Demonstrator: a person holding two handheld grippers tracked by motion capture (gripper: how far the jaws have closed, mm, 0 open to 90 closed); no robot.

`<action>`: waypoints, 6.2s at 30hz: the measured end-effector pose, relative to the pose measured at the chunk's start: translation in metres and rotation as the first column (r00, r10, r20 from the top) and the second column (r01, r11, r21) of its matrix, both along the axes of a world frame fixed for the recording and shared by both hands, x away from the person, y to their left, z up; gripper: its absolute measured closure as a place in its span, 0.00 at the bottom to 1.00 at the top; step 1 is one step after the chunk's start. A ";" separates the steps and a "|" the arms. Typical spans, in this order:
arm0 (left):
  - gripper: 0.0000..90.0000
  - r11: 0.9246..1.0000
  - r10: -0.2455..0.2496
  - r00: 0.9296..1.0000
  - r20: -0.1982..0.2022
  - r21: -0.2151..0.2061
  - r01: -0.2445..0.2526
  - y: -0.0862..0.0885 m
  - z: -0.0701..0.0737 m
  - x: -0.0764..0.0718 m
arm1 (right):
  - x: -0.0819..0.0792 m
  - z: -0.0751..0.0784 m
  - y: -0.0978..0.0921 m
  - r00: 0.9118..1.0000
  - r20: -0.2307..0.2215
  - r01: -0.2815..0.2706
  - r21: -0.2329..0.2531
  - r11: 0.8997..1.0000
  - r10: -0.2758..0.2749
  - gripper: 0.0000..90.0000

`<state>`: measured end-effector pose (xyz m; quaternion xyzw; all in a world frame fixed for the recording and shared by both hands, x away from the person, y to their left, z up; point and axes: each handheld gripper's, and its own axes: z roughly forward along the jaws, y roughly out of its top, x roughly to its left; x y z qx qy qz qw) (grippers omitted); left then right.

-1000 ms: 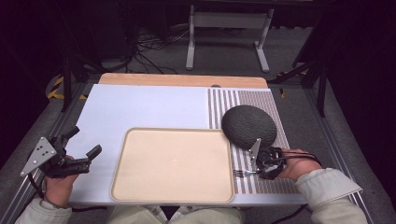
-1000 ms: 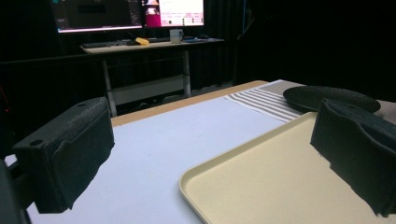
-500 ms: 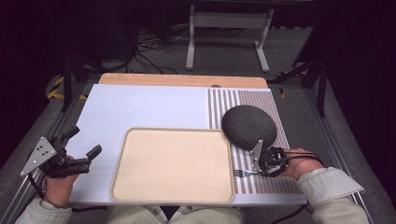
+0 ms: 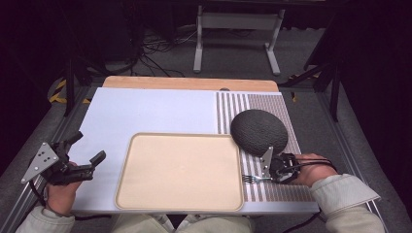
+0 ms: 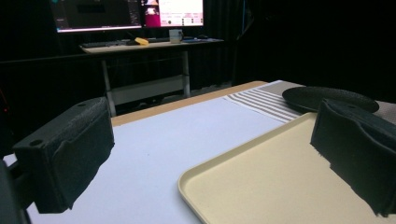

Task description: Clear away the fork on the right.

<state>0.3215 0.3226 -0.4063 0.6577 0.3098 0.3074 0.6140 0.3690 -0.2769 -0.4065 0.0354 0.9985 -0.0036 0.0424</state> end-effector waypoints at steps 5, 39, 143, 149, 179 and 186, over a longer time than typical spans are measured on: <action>0.00 1.000 -0.001 1.000 -0.001 0.000 0.001 0.000 0.000 0.000 | -0.001 0.014 0.002 0.999 0.032 0.003 0.037 0.999 -0.005 0.86; 0.00 1.000 -0.003 1.000 -0.005 0.000 0.003 0.000 -0.001 0.000 | -0.005 0.075 0.040 0.972 0.057 0.208 0.250 0.946 -0.229 0.86; 0.00 1.000 -0.020 1.000 -0.005 0.019 0.020 -0.003 -0.002 0.001 | 0.005 -0.001 0.175 0.842 -0.197 0.539 0.234 0.809 -0.503 0.86; 0.00 1.000 -0.021 1.000 -0.004 0.019 0.021 -0.003 -0.002 0.001 | 0.007 -0.004 0.176 0.836 -0.207 0.546 0.223 0.808 -0.508 0.86; 0.00 1.000 -0.018 1.000 -0.004 0.020 0.018 -0.003 -0.002 0.001 | 0.005 0.008 0.179 0.902 -0.136 0.430 0.346 0.834 -0.409 0.46; 0.00 1.000 -0.019 1.000 -0.005 0.019 0.019 -0.003 -0.002 0.002 | 0.001 0.021 0.185 0.929 -0.049 0.353 0.419 0.837 -0.367 0.31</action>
